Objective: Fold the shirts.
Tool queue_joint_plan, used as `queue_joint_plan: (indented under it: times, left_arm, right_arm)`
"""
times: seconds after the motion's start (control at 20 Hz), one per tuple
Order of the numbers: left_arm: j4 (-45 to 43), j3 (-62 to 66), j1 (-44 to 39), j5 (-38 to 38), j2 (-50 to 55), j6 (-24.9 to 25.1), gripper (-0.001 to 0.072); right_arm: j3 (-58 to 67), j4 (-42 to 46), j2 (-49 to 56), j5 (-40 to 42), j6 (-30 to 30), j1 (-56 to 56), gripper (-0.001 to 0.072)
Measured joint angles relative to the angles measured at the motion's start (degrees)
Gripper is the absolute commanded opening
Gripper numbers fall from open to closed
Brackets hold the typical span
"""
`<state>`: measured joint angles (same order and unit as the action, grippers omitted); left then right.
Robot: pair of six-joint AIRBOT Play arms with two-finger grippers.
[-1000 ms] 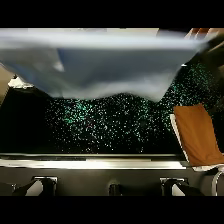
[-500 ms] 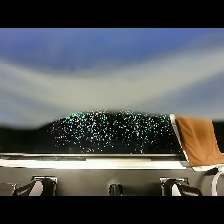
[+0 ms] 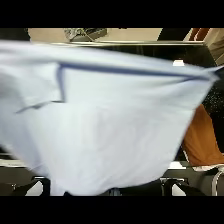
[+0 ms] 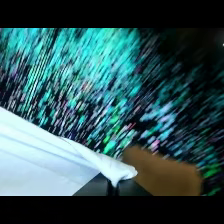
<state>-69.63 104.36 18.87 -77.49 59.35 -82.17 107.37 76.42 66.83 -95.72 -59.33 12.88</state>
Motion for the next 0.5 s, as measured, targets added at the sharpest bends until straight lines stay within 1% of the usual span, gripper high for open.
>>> queue_joint_plan:
  times: [0.1, 0.2, 0.35, 0.5]
  left_arm:
    - [-1.14, -5.86, -2.19, -0.17, 7.32, 0.85, 0.0035]
    - [-2.14, -10.75, -4.15, 3.06, 14.62, 1.31, 0.0036]
    - [-2.16, -14.38, -6.32, 11.96, 24.98, 1.36, 0.0037]
    - [0.28, -15.69, -7.23, 23.45, 31.82, 1.27, 0.0037]
  right_arm:
    - [-4.66, -0.17, 8.2, 1.77, 0.5, -0.76, 0.0053]
    - [-7.41, -0.04, 16.63, 6.97, 0.9, -2.67, 0.0053]
    - [-9.25, -0.2, 27.02, 19.34, 0.96, -5.88, 0.0054]
    - [-9.92, -0.5, 33.22, 34.03, -1.95, -7.69, 0.0054]
